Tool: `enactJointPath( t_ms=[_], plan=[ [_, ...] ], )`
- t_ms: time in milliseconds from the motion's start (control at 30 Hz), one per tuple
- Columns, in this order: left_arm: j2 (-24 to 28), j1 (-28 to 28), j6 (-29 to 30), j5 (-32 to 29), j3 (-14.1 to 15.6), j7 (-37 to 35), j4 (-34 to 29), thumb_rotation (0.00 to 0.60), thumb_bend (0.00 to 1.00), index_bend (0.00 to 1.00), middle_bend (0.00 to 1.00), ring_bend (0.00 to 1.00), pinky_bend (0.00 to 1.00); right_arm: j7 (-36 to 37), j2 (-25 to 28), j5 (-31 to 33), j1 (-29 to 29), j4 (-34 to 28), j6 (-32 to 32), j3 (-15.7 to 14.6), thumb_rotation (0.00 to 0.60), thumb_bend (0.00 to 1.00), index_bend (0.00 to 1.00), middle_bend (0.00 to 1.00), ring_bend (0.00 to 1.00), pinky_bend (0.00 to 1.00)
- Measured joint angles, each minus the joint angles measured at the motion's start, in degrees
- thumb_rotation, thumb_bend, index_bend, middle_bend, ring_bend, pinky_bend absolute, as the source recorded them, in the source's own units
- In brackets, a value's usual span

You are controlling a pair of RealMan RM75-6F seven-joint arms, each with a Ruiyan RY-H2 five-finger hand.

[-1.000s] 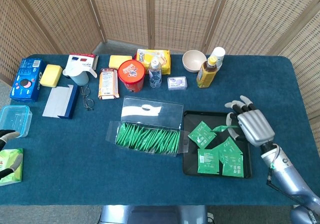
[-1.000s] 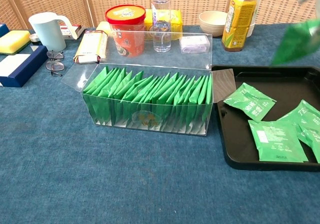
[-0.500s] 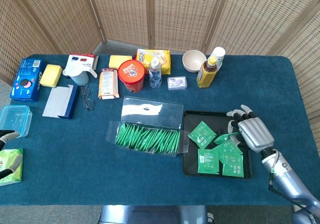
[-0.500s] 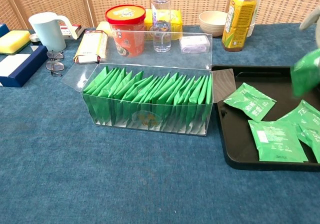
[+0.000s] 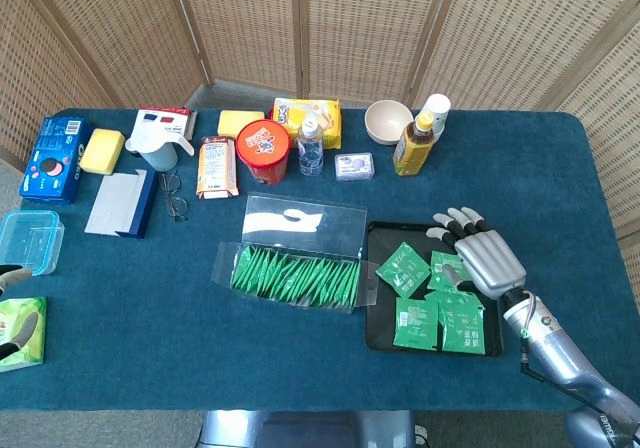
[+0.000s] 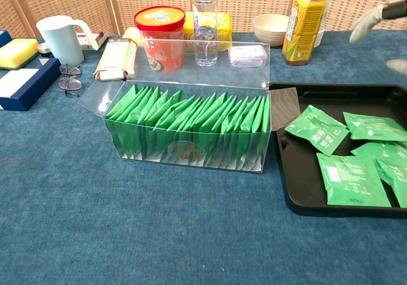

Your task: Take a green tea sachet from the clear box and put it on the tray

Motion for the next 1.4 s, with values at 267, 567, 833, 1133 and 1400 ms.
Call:
enactJointPath(
  t_ms=[267,567,833,1133,1400],
  plan=[
    [-0.1,0.9,-1.3,-1.2,1.4,0.7,0.2,0.600,0.31,0.26,0.25,0.19,0.30,-5.7,-0.7,3.5,-2.0,-2.4,5.0,1.2,0.600,0.49,0.22,0.11,0.04,0.03],
    [-2.0,2.3,-1.3,-2.1,2.4,1.6,2.5,0.600,0.31,0.26,0.25,0.19,0.30,-13.2,-2.4,5.0,-8.1,-5.5,15.8,0.4,0.600,0.51,0.28,0.13,0.06,0.03],
    [-4.5,4.1,-1.1,-3.4,3.4,1.4,5.5,0.600,0.31,0.26,0.25,0.19,0.30,-14.6,-3.8,2.6,-15.4,-6.0,23.8,-2.9,0.600,0.51,0.30,0.16,0.07,0.03],
    [-5.8,5.7,-1.1,-3.3,4.7,0.0,5.7,0.600,0.31,0.26,0.25,0.19,0.30,-14.7,-4.1,0.1,-23.1,-6.8,30.6,-6.5,0.600,0.51,0.30,0.16,0.07,0.03],
    [-6.2,4.8,-1.2,-1.7,4.1,1.2,4.8,0.600,0.31,0.26,0.25,0.19,0.30,-12.9,-3.4,-2.0,-26.0,-6.9,32.0,-6.7,0.600,0.51,0.30,0.16,0.07,0.03]
  ],
)
